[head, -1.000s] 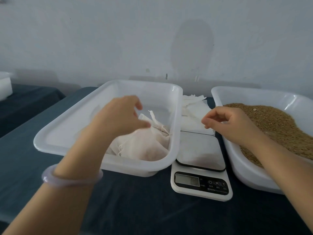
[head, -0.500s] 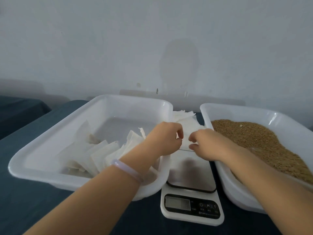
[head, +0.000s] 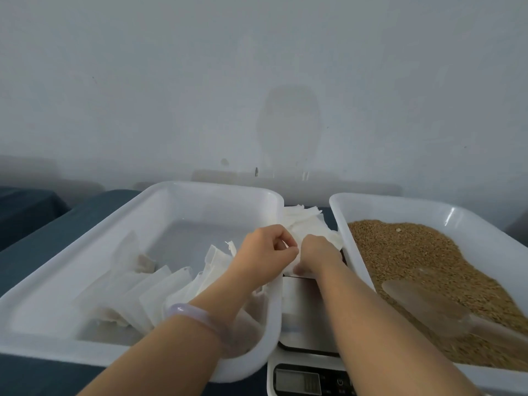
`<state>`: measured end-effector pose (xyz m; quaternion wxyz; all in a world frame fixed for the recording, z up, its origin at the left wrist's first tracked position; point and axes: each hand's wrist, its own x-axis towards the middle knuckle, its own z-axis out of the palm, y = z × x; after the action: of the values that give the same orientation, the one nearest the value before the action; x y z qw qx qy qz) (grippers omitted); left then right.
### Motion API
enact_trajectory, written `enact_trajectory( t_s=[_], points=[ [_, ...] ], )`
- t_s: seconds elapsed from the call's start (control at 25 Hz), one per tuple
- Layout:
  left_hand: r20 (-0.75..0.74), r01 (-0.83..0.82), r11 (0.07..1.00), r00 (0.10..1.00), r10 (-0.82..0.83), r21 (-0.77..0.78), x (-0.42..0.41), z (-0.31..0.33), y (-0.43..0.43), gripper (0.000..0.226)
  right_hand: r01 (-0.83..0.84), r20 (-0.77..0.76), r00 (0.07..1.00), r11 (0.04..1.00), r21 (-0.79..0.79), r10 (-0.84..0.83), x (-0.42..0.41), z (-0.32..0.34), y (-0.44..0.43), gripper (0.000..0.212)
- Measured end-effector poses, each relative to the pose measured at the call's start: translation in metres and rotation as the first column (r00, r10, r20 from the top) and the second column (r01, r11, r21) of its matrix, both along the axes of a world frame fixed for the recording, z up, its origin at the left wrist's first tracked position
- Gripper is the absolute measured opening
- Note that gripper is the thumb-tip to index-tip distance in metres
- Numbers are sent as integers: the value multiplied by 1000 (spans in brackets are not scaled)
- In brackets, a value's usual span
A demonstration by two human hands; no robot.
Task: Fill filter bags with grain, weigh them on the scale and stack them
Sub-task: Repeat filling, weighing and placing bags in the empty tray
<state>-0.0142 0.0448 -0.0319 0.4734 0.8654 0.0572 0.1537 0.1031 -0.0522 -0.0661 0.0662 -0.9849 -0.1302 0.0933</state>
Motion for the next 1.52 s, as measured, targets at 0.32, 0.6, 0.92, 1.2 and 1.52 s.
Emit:
enact_trajectory(
  t_s=[0.32, 0.6, 0.92, 1.2, 1.52],
  points=[
    [19, -30, 999, 999, 29, 22, 0, 1, -2, 18, -148, -58, 988, 985, -86, 143, -2, 82, 2, 15],
    [123, 20, 991, 992, -4, -133, -12, 32, -28, 63, 278, -345, 795, 206, 938, 499, -46, 103, -94, 30],
    [-9, 162, 888, 983, -184, -430, 14, 39, -38, 15, 498, -398, 799, -126, 858, 450, -50, 84, -121, 57],
    [8, 275, 745, 940, -341, -608, 12, 22, -32, 37, 300, -285, 940, -55, 952, 185, -45, 63, -107, 16],
    [61, 99, 888, 995, -80, -448, 15, 21, -26, 16, 223, -252, 898, 121, 967, 362, -48, 61, -106, 28]
  ],
)
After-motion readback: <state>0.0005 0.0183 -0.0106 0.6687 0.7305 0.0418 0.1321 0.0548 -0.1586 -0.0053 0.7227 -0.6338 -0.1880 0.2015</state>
